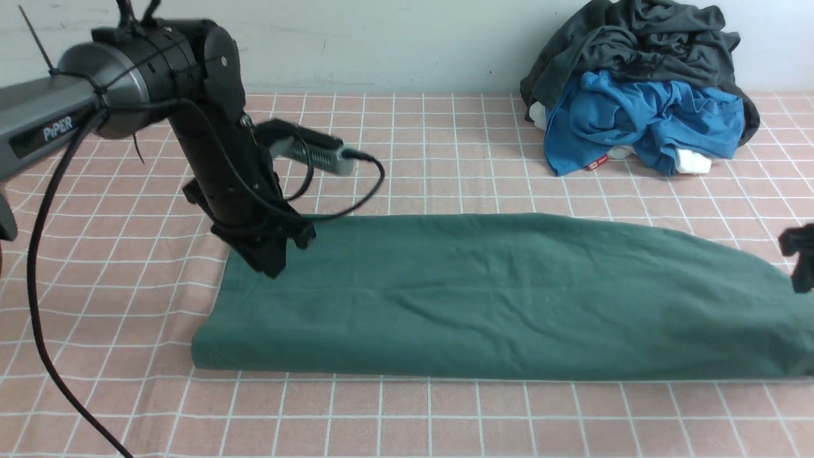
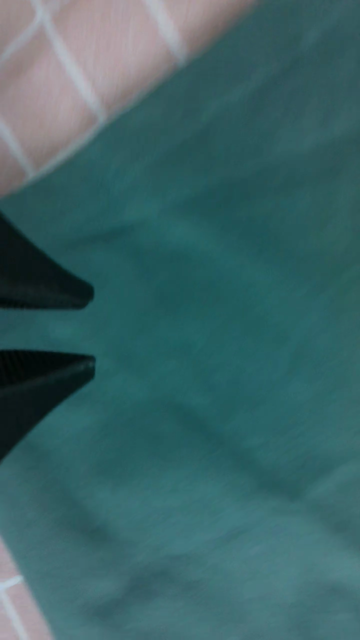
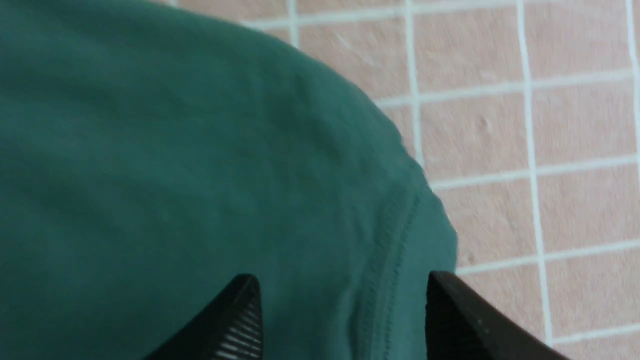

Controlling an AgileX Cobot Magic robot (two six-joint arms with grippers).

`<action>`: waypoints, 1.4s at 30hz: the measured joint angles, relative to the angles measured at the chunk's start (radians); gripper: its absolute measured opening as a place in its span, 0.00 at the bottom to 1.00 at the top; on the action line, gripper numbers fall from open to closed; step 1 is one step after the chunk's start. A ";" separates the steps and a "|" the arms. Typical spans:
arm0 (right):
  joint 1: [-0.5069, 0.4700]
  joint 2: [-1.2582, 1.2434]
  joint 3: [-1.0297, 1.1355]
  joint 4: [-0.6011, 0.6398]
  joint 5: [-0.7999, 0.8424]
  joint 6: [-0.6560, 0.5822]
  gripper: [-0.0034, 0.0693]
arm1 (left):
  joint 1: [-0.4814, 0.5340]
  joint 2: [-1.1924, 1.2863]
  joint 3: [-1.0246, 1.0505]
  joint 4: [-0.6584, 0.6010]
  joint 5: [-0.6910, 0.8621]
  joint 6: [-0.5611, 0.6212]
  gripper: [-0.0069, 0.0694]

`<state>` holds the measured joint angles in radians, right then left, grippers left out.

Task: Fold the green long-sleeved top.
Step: Use the right arm to clamp the right edge of the fabric, then use the right arm to drag the right edge of the fabric to the left and folds it over the left edge

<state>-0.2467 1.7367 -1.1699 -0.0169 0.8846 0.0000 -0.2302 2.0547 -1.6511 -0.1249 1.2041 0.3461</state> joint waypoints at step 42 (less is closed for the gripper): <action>-0.018 -0.067 -0.136 -0.108 0.063 -0.009 0.05 | -0.014 -0.218 0.189 0.017 -0.110 0.047 0.09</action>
<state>-0.2649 1.6694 -1.3055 -0.1244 0.9473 -0.0087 -0.2443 1.8363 -1.4624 -0.1077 1.0941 0.3927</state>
